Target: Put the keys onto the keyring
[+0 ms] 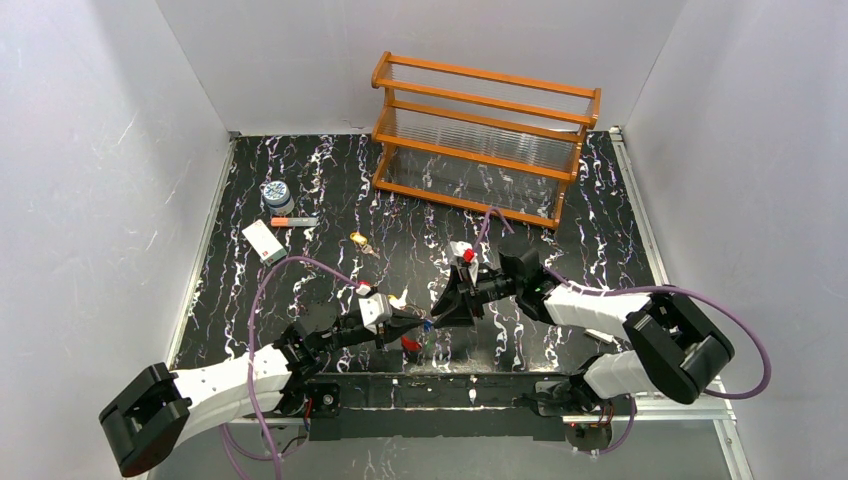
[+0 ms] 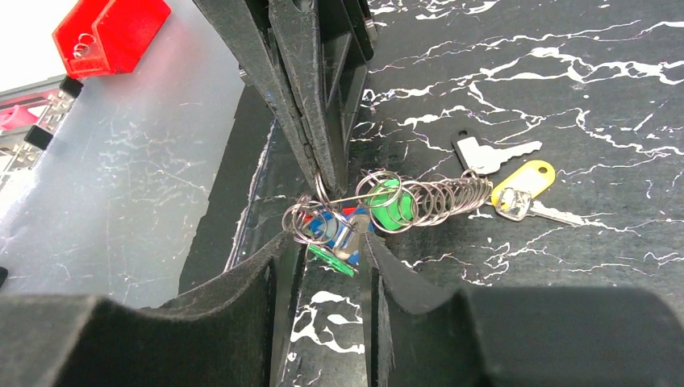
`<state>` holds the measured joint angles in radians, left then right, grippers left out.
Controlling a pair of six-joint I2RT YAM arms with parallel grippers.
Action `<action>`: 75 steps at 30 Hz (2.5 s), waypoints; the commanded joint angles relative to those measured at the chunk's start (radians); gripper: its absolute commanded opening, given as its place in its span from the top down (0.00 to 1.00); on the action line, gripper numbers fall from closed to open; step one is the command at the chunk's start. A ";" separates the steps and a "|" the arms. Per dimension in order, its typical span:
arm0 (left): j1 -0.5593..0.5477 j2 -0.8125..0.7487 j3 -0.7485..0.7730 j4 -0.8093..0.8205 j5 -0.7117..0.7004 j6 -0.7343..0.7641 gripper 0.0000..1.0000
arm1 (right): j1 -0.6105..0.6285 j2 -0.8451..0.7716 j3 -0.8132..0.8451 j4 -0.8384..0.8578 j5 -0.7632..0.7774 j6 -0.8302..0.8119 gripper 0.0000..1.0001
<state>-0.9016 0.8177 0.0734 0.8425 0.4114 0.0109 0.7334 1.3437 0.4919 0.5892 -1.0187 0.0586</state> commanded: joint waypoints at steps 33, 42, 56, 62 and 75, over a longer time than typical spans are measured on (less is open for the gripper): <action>-0.006 -0.024 -0.002 0.053 0.013 0.002 1.00 | 0.001 0.072 0.023 0.124 -0.041 0.030 0.99; -0.005 -0.031 -0.002 0.056 0.013 0.004 1.00 | 0.001 0.069 0.032 0.042 -0.004 -0.001 0.99; -0.005 -0.037 -0.001 0.059 0.013 0.012 1.00 | 0.038 0.108 0.078 0.024 0.019 0.001 0.99; -0.006 -0.035 -0.004 0.059 0.016 0.009 1.00 | 0.038 0.047 0.037 0.074 0.094 0.024 0.91; -0.005 -0.052 -0.009 0.059 0.021 0.000 1.00 | 0.038 -0.074 -0.006 0.111 0.127 0.007 0.47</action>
<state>-0.9035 0.7982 0.0719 0.8597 0.4263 0.0143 0.7681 1.2743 0.4881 0.6346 -0.8665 0.0727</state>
